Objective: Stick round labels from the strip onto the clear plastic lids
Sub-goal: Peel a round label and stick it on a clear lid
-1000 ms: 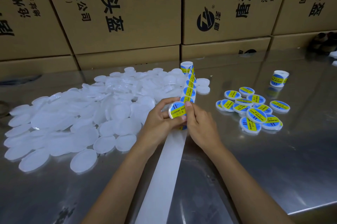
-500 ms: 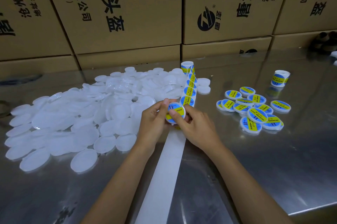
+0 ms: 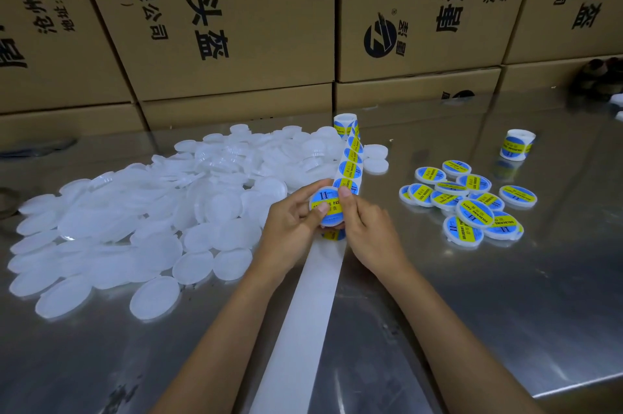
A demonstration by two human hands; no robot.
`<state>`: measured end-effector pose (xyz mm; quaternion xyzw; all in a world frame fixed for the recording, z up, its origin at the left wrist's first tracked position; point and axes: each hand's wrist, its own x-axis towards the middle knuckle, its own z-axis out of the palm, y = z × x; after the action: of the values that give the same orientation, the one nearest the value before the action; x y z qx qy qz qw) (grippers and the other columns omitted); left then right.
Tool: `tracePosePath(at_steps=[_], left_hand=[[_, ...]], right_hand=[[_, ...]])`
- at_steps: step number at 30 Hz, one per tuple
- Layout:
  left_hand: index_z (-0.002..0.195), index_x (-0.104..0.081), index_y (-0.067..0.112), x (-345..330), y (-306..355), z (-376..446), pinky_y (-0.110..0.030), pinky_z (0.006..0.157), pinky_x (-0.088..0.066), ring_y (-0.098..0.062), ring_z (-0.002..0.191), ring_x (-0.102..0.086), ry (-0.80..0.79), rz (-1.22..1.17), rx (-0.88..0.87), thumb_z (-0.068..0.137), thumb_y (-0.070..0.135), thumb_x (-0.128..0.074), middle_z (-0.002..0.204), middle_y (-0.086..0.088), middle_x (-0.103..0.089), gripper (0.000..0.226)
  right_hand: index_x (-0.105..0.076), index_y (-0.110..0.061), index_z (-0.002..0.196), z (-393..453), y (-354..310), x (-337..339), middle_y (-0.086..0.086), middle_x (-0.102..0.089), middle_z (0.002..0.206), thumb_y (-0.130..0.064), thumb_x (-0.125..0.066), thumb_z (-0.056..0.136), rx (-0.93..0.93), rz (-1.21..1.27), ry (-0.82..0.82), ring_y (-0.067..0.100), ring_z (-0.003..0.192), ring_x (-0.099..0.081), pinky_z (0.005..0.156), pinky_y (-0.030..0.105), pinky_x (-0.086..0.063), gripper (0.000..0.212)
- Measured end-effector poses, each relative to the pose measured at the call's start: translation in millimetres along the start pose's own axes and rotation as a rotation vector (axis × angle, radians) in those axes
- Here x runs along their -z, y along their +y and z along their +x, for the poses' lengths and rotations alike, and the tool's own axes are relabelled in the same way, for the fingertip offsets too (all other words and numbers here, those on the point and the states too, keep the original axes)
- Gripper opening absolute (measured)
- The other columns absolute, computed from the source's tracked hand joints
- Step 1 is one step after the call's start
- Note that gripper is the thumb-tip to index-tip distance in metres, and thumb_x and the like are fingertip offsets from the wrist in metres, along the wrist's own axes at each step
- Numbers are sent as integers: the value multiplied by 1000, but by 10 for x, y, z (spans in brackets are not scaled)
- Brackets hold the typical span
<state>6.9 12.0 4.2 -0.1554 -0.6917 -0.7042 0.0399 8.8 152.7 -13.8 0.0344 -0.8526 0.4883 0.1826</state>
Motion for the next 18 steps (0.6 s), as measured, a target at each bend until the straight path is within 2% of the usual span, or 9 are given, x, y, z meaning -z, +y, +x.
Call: tracePosePath(at_steps=[2,4,7,11,15,18], left_hand=[[129,-65,12,15,-1,-1,-22,74,-59,-16,94,-75,52,-34,3,99,3,-58,112,-7,-74,32],[125,-68,15,28,-7,3,-20,70,-58,-16,89,-75,107,-46,23,100,5,-57,102,-3,-77,29],[118,-73,15,42,-15,14,-22,69,-59,-18,90,-75,146,-52,41,102,13,-57,96,0,-78,22],[100,-77,22,54,-14,34,-23,65,-60,-16,85,-75,199,-36,76,101,22,-60,93,3,-78,17],[102,-77,14,59,-34,53,-35,68,-63,-19,83,-75,231,2,112,97,20,-66,93,-1,-77,14],[97,-78,15,83,-36,60,-26,62,-60,-16,77,-74,259,13,129,93,18,-72,89,-1,-77,8]], right_hand=[[-52,-22,72,-5,8,-3,-11,-62,64,-65,-35,96,-4,-15,-41,11,66,-58,65,39,-47,52],[-41,-22,68,-12,15,-15,-18,-54,57,-71,-45,89,-1,-65,-67,8,58,-49,59,33,-39,54],[-38,-23,68,-15,31,-36,-20,-52,57,-58,-54,92,38,-108,-90,9,57,-47,58,32,-35,45],[-44,-19,70,-32,11,-13,-7,-48,57,-44,-46,101,72,-99,-71,18,61,-45,62,40,-41,39],[-48,-15,72,-31,4,-3,-6,-45,56,-33,-43,104,90,-121,-66,22,63,-45,62,39,-39,37],[-47,-22,72,-46,-23,-24,-5,-54,65,-31,-43,104,103,-118,-85,22,66,-48,65,40,-44,33]])
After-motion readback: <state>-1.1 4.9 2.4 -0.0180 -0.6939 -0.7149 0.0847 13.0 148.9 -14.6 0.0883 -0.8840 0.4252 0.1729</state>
